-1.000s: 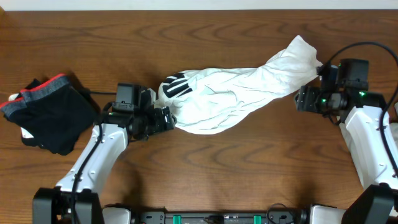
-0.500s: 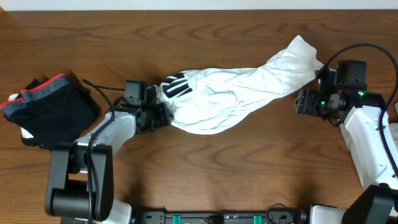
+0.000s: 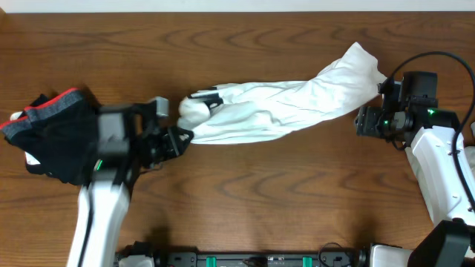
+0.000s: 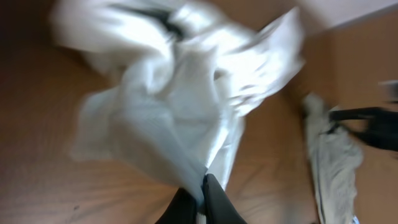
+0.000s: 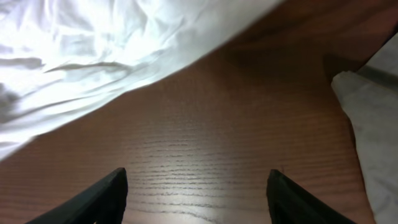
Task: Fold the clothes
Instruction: 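Stretch the t-shirt between both grippers, pulling apart left and right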
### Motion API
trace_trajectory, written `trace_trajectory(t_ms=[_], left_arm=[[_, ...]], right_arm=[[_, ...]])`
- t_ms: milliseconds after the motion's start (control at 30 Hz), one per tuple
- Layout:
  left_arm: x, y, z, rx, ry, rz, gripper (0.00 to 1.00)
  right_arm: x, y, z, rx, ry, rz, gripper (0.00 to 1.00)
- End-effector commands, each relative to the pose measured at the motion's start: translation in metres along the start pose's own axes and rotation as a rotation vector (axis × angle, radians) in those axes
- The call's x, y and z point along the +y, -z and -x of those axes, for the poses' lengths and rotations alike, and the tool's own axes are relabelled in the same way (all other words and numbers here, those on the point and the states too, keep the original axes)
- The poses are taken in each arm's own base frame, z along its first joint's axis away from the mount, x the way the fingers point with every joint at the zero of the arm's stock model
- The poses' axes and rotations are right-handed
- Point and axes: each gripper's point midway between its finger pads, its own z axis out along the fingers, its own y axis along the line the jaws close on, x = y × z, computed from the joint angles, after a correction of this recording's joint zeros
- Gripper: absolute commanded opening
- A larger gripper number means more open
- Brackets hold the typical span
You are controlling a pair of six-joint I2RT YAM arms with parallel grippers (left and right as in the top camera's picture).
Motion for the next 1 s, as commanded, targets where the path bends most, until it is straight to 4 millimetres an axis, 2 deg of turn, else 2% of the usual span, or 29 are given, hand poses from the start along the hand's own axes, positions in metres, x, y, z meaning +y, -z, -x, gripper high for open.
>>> trace_trajectory(t_ms=[0,133,267,400,567,733,967], left_arm=[[-0.044,0.049,0.008,-0.164,-0.132,-0.094,0.06],[-0.062,0.085,0.01,-0.318,-0.228,-0.08,0.06],[-0.066,0.103,0.012,-0.411,-0.266,-0.048,0.06],[-0.07,0.111,0.015,-0.445,-0.262,-0.045,0.06],[-0.081,0.12,0.025,-0.487,-0.257,-0.066,0.06],[-0.092,0.132,0.033,-0.53,-0.285,-0.076,0.06],[-0.083,0.134,0.038,-0.555,-0.264,-0.022,0.06]], right_arm=[[0.006,-0.001,0.002,-0.004,0.015,0.015,0.7],[0.01,-0.001,0.002,-0.002,0.022,0.028,0.71],[0.011,-0.004,-0.003,0.012,0.024,0.033,0.72],[0.011,-0.014,-0.015,0.047,0.02,0.033,0.73],[0.009,-0.03,-0.02,0.085,0.004,0.03,0.73],[0.006,-0.056,-0.015,0.096,-0.046,0.027,0.73],[0.005,-0.097,0.001,0.055,-0.12,0.049,0.73]])
